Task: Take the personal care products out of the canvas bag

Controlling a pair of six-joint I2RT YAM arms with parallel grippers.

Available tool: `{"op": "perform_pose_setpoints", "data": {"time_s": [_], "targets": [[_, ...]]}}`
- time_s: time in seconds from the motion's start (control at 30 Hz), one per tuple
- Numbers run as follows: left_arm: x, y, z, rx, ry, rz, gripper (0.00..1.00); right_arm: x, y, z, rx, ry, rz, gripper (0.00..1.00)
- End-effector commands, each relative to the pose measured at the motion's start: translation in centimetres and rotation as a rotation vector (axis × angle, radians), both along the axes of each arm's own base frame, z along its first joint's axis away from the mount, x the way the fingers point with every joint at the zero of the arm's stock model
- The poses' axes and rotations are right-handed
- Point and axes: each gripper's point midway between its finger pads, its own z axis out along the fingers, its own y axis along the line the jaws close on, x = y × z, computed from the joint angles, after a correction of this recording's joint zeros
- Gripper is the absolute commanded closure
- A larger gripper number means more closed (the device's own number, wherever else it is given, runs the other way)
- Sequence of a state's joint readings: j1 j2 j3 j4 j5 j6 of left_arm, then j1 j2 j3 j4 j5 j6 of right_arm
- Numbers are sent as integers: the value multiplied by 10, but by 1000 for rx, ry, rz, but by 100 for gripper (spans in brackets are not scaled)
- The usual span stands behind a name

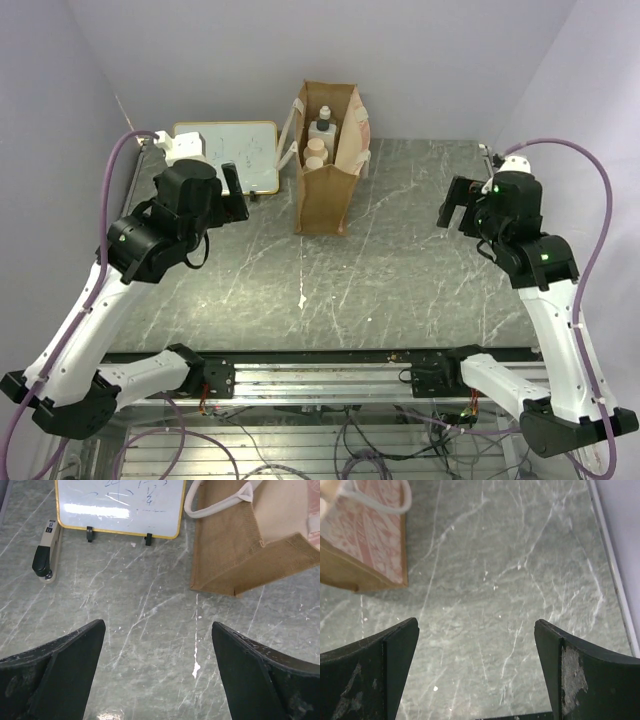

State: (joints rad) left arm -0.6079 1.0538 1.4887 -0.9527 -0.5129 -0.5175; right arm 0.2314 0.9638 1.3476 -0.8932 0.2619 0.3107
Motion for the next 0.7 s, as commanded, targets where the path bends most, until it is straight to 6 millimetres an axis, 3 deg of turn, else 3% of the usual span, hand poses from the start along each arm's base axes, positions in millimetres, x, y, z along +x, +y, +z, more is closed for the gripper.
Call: {"op": "perform_pose_setpoints", "data": {"time_s": [0.0,0.3,0.47,0.67], "targets": [[16,6,3,-17,-23,89,1,2,2,-23,19,47,-22,0],[30,-7,-20,-16,38,78,1,7,7,-65,48,148,-58,0],[37,-20,-18,-109,-6,52,1,14,20,-74,100,134,-18,0],[60,-53,-12,-180,3,-54,1,35,51,-75,191,102,102,0]]}}
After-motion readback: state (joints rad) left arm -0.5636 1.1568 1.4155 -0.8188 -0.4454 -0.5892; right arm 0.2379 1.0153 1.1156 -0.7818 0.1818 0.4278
